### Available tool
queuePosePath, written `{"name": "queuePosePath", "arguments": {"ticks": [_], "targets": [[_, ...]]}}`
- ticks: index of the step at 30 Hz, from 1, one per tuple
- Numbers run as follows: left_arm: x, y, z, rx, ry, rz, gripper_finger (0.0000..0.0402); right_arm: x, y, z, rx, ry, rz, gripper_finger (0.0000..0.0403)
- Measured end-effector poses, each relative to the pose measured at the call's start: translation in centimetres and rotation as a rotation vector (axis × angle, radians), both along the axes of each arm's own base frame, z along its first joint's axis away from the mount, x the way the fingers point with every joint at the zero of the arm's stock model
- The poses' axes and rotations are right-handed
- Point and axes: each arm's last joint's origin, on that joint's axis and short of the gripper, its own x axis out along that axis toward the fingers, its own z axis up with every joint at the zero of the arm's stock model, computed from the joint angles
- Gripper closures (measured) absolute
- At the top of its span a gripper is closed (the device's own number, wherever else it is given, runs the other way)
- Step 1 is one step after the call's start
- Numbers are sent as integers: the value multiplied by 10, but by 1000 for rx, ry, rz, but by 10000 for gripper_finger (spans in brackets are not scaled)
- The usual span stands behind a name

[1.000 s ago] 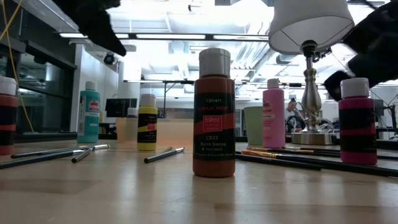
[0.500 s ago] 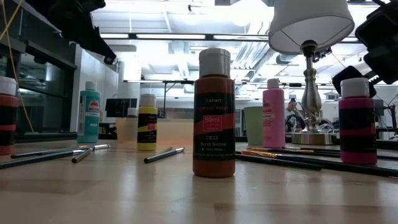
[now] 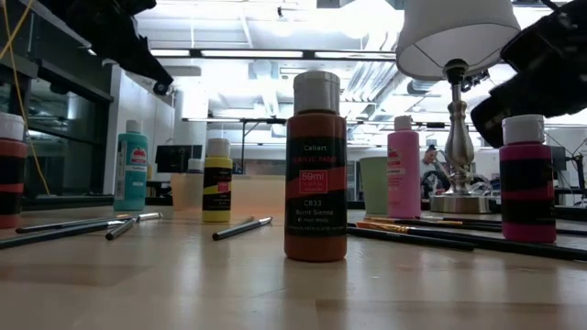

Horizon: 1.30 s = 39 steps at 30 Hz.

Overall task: Pick & Place Paint Supplies
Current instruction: Put the gray paint bottle into the orange bin

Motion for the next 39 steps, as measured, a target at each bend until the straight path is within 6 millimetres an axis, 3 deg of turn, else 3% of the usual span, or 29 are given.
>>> {"name": "queuePosePath", "arguments": {"ticks": [3,9,16,20,25,30,39], "targets": [[0,0,-1,0,9,0,215,1,-1,2,152,26,-61,401],[-5,0,2,8,-3,-27,215,0,1,5,202,98,-88,401],[-18,-1,9,-8,-77,-60,215,-7,7,58,156,326,-234,401],[-21,-2,-4,-21,-93,-103,215,-11,17,81,220,544,-295,401],[-28,-2,-19,-41,-114,-100,215,-10,41,90,351,880,-306,401],[-33,-2,-16,-50,-182,-102,215,-11,73,85,415,1178,-358,401],[-36,-2,-14,-35,-197,-110,215,-31,127,73,467,1423,-475,401]]}}
